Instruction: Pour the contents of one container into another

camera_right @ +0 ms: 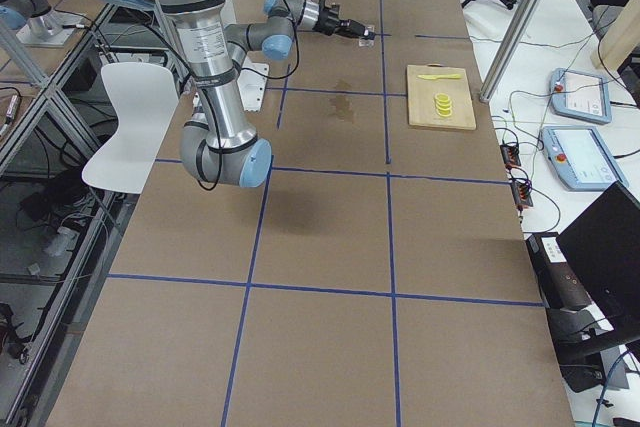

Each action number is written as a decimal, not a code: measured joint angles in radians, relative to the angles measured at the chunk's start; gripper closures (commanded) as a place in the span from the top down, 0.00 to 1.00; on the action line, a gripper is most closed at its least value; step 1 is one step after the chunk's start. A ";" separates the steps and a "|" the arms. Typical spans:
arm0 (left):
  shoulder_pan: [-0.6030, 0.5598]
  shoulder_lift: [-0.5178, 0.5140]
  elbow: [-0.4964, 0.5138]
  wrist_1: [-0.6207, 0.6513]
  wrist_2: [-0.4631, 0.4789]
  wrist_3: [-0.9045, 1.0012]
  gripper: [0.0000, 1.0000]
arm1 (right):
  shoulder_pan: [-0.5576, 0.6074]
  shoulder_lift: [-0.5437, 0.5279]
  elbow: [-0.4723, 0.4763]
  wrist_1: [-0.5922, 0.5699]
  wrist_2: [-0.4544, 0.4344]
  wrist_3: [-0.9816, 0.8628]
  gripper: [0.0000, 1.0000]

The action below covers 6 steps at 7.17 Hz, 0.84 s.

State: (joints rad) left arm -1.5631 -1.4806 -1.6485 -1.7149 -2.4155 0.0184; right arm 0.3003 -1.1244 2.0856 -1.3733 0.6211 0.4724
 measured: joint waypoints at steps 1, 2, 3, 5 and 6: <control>0.000 -0.001 0.000 0.000 0.000 0.000 1.00 | 0.011 -0.051 0.009 0.038 0.022 0.091 0.00; 0.000 -0.001 -0.001 -0.001 0.000 0.000 1.00 | 0.020 -0.126 0.014 0.122 0.046 0.149 0.00; 0.000 -0.001 -0.002 -0.002 0.000 0.000 1.00 | 0.025 -0.226 0.014 0.250 0.057 0.176 0.00; 0.000 -0.001 0.001 -0.002 -0.003 -0.005 1.00 | 0.030 -0.393 0.006 0.461 0.062 0.221 0.00; 0.001 -0.001 0.006 0.000 -0.006 -0.019 1.00 | 0.030 -0.450 -0.001 0.522 0.063 0.271 0.00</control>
State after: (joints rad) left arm -1.5621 -1.4818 -1.6423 -1.7145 -2.4217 -0.0001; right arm 0.3307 -1.5743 2.0845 -0.8511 0.6839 0.7434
